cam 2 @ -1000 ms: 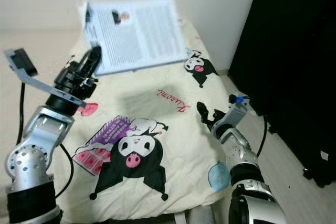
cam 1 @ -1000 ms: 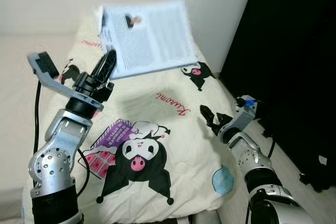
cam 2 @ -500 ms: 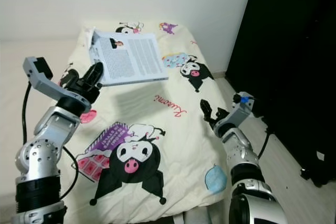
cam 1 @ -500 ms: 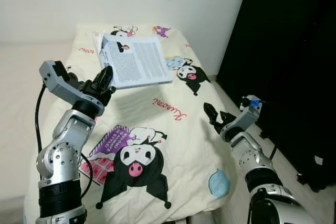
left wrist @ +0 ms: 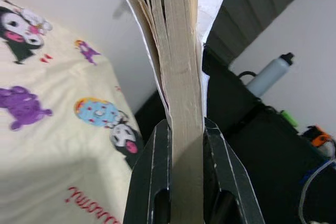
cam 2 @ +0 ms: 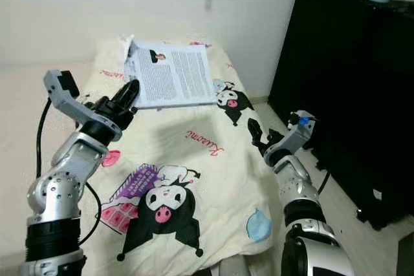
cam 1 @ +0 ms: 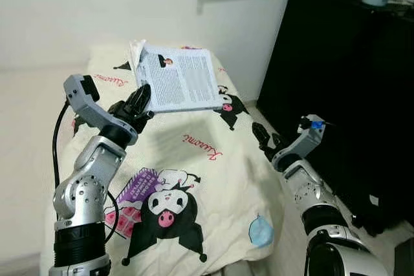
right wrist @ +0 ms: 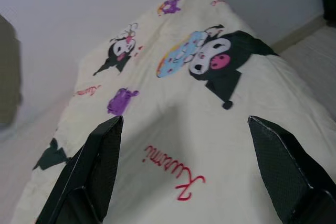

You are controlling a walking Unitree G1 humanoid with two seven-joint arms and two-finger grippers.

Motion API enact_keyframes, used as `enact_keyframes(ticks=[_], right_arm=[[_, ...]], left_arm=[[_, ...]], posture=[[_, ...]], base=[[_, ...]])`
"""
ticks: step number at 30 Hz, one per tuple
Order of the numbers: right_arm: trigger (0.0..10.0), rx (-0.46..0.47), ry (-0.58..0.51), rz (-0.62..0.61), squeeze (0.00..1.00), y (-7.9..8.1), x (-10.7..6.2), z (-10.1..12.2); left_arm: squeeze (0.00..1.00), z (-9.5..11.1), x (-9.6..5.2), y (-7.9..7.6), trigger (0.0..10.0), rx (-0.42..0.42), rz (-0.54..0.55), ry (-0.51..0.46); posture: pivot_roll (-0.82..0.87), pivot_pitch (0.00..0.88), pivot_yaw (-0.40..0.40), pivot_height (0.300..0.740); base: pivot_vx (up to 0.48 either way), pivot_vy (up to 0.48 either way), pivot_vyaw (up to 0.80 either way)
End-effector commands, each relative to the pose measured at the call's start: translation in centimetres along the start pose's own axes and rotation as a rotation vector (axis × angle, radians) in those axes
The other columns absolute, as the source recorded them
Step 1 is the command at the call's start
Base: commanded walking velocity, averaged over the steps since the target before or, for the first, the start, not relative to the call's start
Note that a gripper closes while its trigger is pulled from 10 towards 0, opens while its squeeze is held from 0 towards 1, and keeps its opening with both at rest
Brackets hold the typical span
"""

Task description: Clean up the room

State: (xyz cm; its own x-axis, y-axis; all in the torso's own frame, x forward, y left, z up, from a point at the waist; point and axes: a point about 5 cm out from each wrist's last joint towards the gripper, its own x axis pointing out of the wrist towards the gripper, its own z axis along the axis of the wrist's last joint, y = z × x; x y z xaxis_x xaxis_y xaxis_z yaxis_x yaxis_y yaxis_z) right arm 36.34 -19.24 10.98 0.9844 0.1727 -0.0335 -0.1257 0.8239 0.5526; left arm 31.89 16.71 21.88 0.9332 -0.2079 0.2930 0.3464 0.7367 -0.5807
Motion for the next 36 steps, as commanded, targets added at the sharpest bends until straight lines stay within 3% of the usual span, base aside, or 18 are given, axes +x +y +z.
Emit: enact_keyframes(ticks=[1, 15, 24, 29, 36], right_arm=[[10.0, 0.019, -0.004, 0.015, 0.0, 0.3, 0.1, -0.2], [10.0, 0.119, -0.129, 0.151, 0.0, 1.0, 0.1, 2.3], [10.0, 0.14, -0.154, 0.158, 0.0, 0.4, -0.2, 3.0], [10.0, 0.172, -0.164, 0.184, 0.0, 0.2, -0.5, 3.1], [10.0, 0.183, -0.14, 0.243, 0.0, 0.5, -0.7, 3.1]], left_arm=[[0.0, 0.1, 0.0, 0.0, 10.0, 0.034, 0.003, -0.021], [0.0, 0.0, 0.0, 0.1, 10.0, 0.153, -0.07, 0.029], [0.0, -0.2, -0.5, 0.0, 10.0, 0.17, -0.156, 0.075], [0.0, 0.0, -1.0, 0.9, 10.0, 0.144, -0.154, 0.066], [0.0, -0.5, -1.6, 0.9, 10.0, 0.203, -0.219, 0.138]], posture=[[-0.07, 0.018, -0.049, 0.641], [-0.08, 0.018, -0.047, 0.693], [-0.09, 0.009, -0.05, 0.717], [-0.09, 0.007, -0.049, 0.736], [-0.09, 0.005, -0.047, 0.74]], base=[[0.0, 0.0, 0.0], [0.0, 0.0, 0.0], [-0.427, 0.0, 0.0], [0.0, 0.0, 0.0], [0.0, 0.0, 0.0]])
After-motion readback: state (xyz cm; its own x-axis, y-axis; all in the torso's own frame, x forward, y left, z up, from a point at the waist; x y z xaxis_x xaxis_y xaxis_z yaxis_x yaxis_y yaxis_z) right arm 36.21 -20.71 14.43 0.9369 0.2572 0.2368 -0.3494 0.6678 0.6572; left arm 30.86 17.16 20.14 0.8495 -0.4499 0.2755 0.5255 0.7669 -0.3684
